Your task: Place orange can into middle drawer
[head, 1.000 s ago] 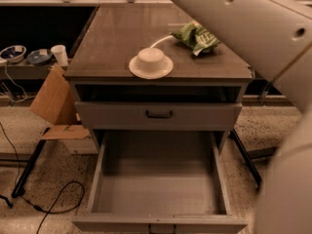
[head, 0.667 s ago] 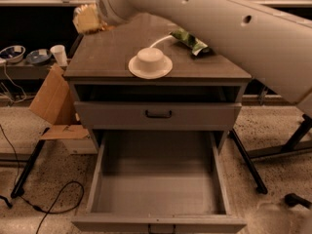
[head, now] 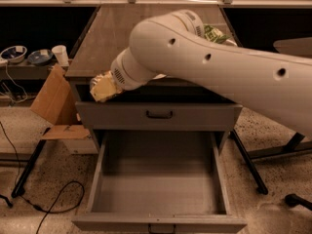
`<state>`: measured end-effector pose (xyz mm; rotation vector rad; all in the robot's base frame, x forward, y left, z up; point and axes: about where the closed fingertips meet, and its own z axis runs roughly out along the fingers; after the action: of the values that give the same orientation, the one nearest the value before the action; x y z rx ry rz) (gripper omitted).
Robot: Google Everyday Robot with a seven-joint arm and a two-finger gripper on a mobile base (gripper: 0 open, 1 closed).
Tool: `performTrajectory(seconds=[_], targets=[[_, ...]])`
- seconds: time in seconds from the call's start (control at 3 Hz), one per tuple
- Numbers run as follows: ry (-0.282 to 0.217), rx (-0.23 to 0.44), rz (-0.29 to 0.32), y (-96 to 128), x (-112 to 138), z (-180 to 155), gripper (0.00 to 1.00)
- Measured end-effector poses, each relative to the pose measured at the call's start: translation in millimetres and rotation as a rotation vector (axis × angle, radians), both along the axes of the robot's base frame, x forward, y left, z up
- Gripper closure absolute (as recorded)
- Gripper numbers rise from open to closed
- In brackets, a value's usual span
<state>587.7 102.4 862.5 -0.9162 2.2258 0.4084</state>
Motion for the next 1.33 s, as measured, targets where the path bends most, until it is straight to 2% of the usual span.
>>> performTrajectory(seconds=[0.67,1.0,1.33], targets=[[0.082,-0.087,0.035,5,-52,-80,1.0],[0.076,-0.104,0.036,8,-85,-112,1.0],[0.1,-0.108,0.027,11,-102,-164,1.0]])
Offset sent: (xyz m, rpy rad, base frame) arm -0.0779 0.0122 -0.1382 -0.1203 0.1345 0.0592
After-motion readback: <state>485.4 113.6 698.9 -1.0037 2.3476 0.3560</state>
